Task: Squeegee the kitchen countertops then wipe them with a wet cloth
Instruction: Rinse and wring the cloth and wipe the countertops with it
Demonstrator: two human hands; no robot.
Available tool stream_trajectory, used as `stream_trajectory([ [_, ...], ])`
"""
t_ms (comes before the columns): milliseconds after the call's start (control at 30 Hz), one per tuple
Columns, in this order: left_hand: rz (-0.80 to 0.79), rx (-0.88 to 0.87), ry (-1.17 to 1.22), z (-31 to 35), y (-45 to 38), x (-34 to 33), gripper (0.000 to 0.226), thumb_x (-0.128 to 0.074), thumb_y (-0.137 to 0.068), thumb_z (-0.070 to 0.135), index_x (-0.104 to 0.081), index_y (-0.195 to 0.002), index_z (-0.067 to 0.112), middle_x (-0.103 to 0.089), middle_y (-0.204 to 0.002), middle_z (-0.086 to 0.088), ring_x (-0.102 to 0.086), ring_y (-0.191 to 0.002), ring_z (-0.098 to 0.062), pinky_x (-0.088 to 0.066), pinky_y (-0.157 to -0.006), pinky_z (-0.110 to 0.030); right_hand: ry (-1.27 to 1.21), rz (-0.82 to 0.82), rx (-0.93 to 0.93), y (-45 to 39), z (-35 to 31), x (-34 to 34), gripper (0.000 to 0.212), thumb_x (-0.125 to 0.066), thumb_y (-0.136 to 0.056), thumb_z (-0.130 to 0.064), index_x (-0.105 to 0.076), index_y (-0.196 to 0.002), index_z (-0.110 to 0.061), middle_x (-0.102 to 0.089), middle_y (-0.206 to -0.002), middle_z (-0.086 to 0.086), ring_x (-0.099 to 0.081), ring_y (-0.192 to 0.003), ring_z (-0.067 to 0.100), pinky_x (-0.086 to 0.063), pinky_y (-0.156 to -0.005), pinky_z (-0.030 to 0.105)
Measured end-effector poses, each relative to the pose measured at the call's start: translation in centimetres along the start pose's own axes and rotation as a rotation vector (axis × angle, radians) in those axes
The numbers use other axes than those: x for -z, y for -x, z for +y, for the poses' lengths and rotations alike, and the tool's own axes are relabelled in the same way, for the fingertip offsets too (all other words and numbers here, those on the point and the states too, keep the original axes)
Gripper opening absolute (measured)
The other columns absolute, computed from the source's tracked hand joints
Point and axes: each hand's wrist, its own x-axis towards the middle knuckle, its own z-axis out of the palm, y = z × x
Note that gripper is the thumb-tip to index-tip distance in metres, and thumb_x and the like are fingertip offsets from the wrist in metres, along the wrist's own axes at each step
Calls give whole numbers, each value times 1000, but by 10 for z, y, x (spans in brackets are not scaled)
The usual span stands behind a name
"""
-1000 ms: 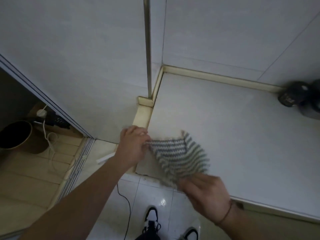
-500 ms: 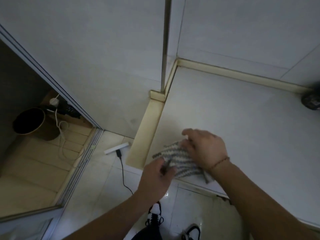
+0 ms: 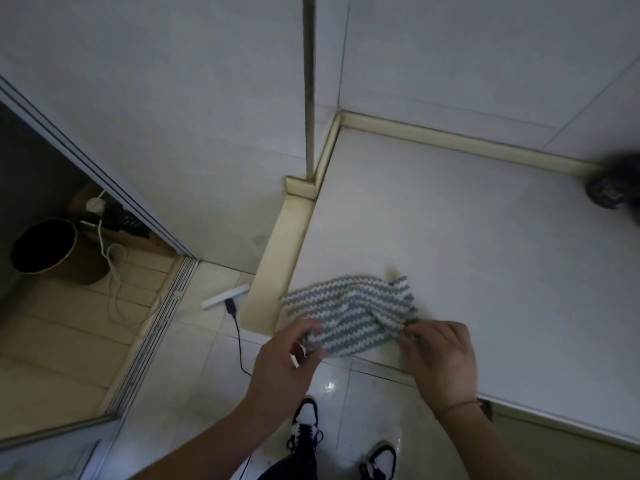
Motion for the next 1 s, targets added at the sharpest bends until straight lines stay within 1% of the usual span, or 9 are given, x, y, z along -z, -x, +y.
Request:
stream_trajectory([
  [67,-2,-17,-85,-4,-1,2,32,-76,-80,17,-63,-91,44,-64,-93,20,-60,-79,-10,-48,-68,-17,-149,42,-35,0,0,11,21,-58,-87,-32,-70,-82,-15,-67,-89,-5,-52,-86,21,-40,-81,26],
  [267,-143,-202,-462,-10,-17,23,35,-81,-69,41,-65,-99,32,-48,-95,25,-46,-85,-3,-41,-72,-18,-540,123,-220,7,-11,32,13,-44,-93,-31,-56,-94,-31,-63,-99,1,-57,-94,11,-44,-80,17],
  [400,-118,-345,-501,-2,-26,31,11,-73,-75,27,-69,-85,24,-49,-99,14,-45,-89,-9,-42,-72,-21,-565,160,-153,4,-28,42,16,-38,-97,-24,-53,-92,-22,-62,-112,1,-56,-109,18,-42,-93,25],
  [500,-153,-142,-95,29,-36,44,15,-67,-83,5,-67,-84,21,-62,-110,11,-58,-94,-7,-49,-79,-15,-696,191,-200,-6,-46,60,17,-37,-98,-28,-53,-95,-24,-65,-100,-11,-60,-90,4,-47,-74,18],
  [633,-188,351,497,61,-69,47,25,-54,-91,4,-67,-73,16,-65,-78,-6,-60,-76,-23,-48,-67,-32,-651,209,-394,-34,-58,64,18,-46,-100,-29,-52,-88,-17,-45,-59,-4,-40,-49,5,-29,-44,13],
  [733,-220,496,386,60,-93,34,12,-57,-93,18,-67,-90,12,-70,-89,-9,-65,-81,-24,-50,-70,-33,-620,100,-639,-48,-48,48,13,-51,-98,-26,-56,-93,-16,-56,-65,4,-45,-55,11,-36,-50,23],
  [800,-258,539,288,45,-101,24,19,-65,-90,22,-63,-107,13,-69,-104,-10,-67,-90,-23,-54,-73,-34,-634,-34,-783,-45,-41,38,15,-59,-94,-27,-58,-107,-20,-66,-85,5,-58,-70,15,-45,-58,23],
  [900,-286,366,38,27,-102,15,50,-75,-77,12,-53,-121,24,-62,-114,0,-63,-98,-15,-54,-82,-31,-561,-181,-819,-35,-37,37,46,-65,-90,-12,-50,-130,-30,-61,-104,3,-61,-88,17,-51,-73,26],
  [1000,-236,189,-100,22,-98,11,55,-73,-76,3,-55,-122,26,-58,-112,6,-61,-95,-10,-47,-78,-17,-407,-142,-775,-36,-42,49,51,-59,-92,-4,-49,-136,-29,-62,-104,5,-58,-82,14,-50,-80,25],
])
